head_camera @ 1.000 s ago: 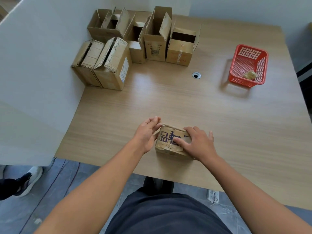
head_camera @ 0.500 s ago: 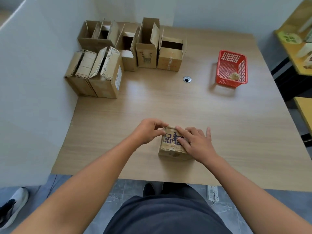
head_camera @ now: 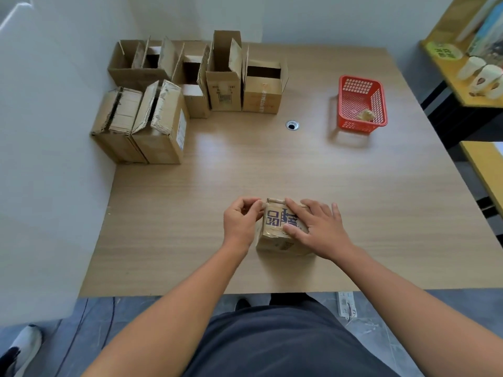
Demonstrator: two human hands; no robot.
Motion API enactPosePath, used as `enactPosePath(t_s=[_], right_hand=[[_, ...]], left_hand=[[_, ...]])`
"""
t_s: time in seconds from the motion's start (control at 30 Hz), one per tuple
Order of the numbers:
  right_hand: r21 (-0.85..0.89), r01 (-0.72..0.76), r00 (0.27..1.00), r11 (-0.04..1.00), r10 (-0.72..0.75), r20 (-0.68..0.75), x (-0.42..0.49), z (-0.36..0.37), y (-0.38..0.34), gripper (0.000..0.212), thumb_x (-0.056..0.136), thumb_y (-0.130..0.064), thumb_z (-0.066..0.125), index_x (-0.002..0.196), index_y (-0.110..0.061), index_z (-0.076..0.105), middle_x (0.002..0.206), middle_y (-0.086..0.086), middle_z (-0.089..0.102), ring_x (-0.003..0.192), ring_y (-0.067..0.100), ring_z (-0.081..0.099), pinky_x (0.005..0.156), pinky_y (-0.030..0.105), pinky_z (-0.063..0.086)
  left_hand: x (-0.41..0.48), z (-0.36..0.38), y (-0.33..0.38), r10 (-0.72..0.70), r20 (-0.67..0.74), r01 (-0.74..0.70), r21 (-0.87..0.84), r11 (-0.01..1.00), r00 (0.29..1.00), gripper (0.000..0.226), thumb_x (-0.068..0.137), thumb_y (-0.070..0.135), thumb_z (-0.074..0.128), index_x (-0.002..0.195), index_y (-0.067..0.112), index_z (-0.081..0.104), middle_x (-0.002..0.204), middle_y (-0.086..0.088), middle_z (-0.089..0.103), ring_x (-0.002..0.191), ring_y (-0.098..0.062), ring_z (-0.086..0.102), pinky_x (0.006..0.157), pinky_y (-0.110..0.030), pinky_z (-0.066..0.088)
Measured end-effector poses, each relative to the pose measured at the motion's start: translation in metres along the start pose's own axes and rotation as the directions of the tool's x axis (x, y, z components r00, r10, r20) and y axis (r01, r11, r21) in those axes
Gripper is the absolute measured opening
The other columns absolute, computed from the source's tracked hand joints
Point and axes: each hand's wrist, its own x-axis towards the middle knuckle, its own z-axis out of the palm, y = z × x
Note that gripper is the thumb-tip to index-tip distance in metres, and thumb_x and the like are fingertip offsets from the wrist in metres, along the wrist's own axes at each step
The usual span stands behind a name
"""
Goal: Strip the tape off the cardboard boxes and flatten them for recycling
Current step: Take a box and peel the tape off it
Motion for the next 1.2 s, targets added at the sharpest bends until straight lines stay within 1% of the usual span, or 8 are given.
enactPosePath(t_s=[0.1, 0.2, 0.33, 0.57, 0.87, 1.03, 1.1, 1.2], right_hand=[[0.007, 0.008, 1.000, 1.000, -0.008, 0.002, 0.000, 0.001, 0.000, 0.077, 0.076, -0.093, 0.006, 0.149, -0.069, -0.002, 0.160, -0.008, 0.028, 0.151, 0.018, 0.015, 0.124, 0.057, -0.006], [0.002, 0.015, 1.000, 1.000, -0.015, -0.004, -0.004, 0.002, -0.003, 0.078, 0.078, -0.092, 0.008, 0.151, -0.067, 0.001, 0.158, -0.008, 0.029, 0.150, 0.018, 0.016, 0.124, 0.058, -0.004], [-0.008, 0.011, 1.000, 1.000, -0.011, -0.012, -0.004, 0.001, -0.005, 0.080, 0.078, -0.091, 0.007, 0.153, -0.064, 0.004, 0.158, -0.007, 0.028, 0.150, 0.019, 0.015, 0.124, 0.058, -0.005], [-0.004, -0.007, 1.000, 1.000, 0.006, -0.018, -0.006, 0.004, -0.007, 0.082, 0.076, -0.094, 0.005, 0.153, -0.065, 0.003, 0.158, -0.008, 0.029, 0.149, 0.017, 0.014, 0.124, 0.058, -0.005], [0.014, -0.019, 0.999, 1.000, 0.020, -0.033, -0.010, 0.009, -0.010, 0.077, 0.078, -0.095, 0.007, 0.149, -0.069, -0.003, 0.156, -0.008, 0.031, 0.149, 0.018, 0.017, 0.123, 0.060, -0.004], [0.004, 0.001, 1.000, 1.000, 0.000, -0.026, -0.010, 0.010, -0.013, 0.080, 0.075, -0.096, 0.004, 0.150, -0.068, -0.001, 0.156, -0.008, 0.030, 0.149, 0.018, 0.016, 0.124, 0.060, -0.003], [0.005, -0.004, 1.000, 1.000, 0.004, -0.023, -0.010, 0.010, -0.014, 0.081, 0.076, -0.094, 0.006, 0.152, -0.066, 0.001, 0.155, -0.008, 0.030, 0.149, 0.018, 0.016, 0.123, 0.060, -0.003], [0.032, -0.020, 1.000, 0.999, 0.020, -0.010, -0.010, 0.010, -0.015, 0.082, 0.076, -0.094, 0.008, 0.152, -0.065, 0.002, 0.155, -0.007, 0.030, 0.148, 0.018, 0.016, 0.124, 0.059, -0.003]], left_hand=[[-0.001, -0.010, 0.004, 0.141, 0.162, -0.176, 0.227, 0.958, 0.977, 0.021, 0.092, 0.009, 0.072, 0.105, 0.026, 0.069, 0.084, 0.007, 0.069, 0.082, -0.008, 0.067, 0.077, -0.028, 0.057], [0.010, -0.022, 0.020, 0.127, 0.409, -0.308, 0.415, 0.856, 0.904, 0.046, 0.092, 0.004, 0.070, 0.130, 0.029, 0.061, 0.098, 0.003, 0.055, 0.088, -0.005, 0.061, 0.087, -0.019, 0.054], [0.021, -0.025, 0.041, 0.015, 0.568, -0.438, 0.616, 0.655, 0.823, 0.028, 0.094, 0.009, 0.070, 0.121, 0.015, 0.072, 0.117, -0.001, 0.042, 0.090, -0.018, 0.062, 0.096, -0.020, 0.048], [0.011, -0.013, 0.049, 0.111, 0.473, -0.456, 0.722, 0.519, 0.874, 0.005, 0.090, 0.012, 0.075, 0.094, 0.013, 0.075, 0.097, 0.005, 0.057, 0.087, -0.017, 0.064, 0.087, -0.028, 0.050], [-0.018, -0.013, 0.031, 0.258, 0.340, -0.427, 0.708, 0.563, 0.904, 0.007, 0.090, 0.011, 0.071, 0.088, 0.018, 0.070, 0.085, 0.005, 0.060, 0.078, -0.011, 0.057, 0.074, -0.028, 0.050], [-0.007, -0.024, 0.034, 0.129, 0.370, -0.361, 0.673, 0.645, 0.920, 0.030, 0.089, 0.011, 0.070, 0.116, 0.023, 0.066, 0.086, 0.003, 0.059, 0.079, -0.011, 0.057, 0.078, -0.026, 0.049], [-0.001, -0.023, 0.036, 0.070, 0.401, -0.358, 0.710, 0.606, 0.914, 0.044, 0.091, 0.015, 0.069, 0.133, 0.026, 0.062, 0.093, 0.003, 0.056, 0.084, -0.012, 0.054, 0.083, -0.022, 0.045], [0.001, -0.020, 0.037, 0.089, 0.442, -0.421, 0.747, 0.515, 0.892, 0.034, 0.094, 0.019, 0.068, 0.128, 0.021, 0.069, 0.100, 0.003, 0.047, 0.087, -0.012, 0.050, 0.084, -0.020, 0.039]])
